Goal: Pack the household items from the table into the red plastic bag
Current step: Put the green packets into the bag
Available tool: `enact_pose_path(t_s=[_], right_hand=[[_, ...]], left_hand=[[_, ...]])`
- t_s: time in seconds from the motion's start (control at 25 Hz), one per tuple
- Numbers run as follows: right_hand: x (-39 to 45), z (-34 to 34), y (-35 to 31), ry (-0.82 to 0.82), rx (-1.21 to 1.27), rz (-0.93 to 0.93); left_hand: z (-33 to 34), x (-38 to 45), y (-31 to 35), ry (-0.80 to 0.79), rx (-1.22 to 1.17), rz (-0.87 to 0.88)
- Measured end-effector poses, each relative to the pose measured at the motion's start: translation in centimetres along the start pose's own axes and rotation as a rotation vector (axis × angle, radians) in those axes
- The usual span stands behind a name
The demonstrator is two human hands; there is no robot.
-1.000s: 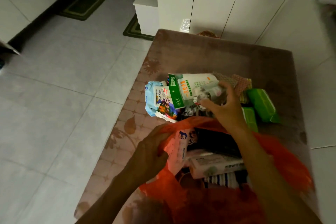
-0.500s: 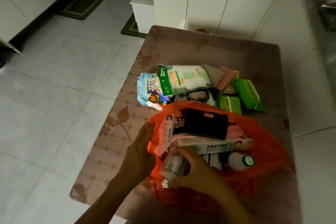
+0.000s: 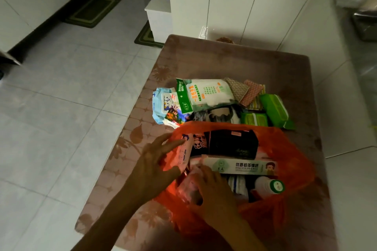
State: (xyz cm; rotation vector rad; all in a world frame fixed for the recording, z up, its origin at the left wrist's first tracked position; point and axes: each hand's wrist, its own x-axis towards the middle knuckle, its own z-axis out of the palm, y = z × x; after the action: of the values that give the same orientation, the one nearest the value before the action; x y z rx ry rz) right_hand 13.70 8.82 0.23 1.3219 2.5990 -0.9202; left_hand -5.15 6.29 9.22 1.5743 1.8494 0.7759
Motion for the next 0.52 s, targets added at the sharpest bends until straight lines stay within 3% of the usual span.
enact_pose_path(t_s=[0.08, 0.16, 0.24, 0.32, 0.44, 0.52], right_hand=[[-0.1, -2.7, 0.5, 0.063, 0.154, -0.08], [0.7, -6.3, 2.3, 0.343, 0.275, -0.062], [3.6, -10.2, 6.1, 0.57, 0.286, 0.041], [7.5, -13.6, 11.1, 0.674, 0.247, 0.246], [11.4, -14.4, 18.8, 0.479, 0.257, 0.648], [12.1, -13.3, 21.2, 0.332, 0.362, 0.794]], left_hand=[[1.5, 2.0, -0.5, 0.053, 0.268, 0.038], [3.0, 4.2, -0.1, 0.021, 0.428, 0.078], [4.5, 6.0, 0.6, -0.045, 0.449, 0.077], [5.9, 6.8, 0.9, -0.104, 0.471, 0.039], [6.7, 7.0, 0.8, -0.112, 0.537, 0.03], [6.7, 7.2, 0.2, -0.08, 0.51, 0.095]])
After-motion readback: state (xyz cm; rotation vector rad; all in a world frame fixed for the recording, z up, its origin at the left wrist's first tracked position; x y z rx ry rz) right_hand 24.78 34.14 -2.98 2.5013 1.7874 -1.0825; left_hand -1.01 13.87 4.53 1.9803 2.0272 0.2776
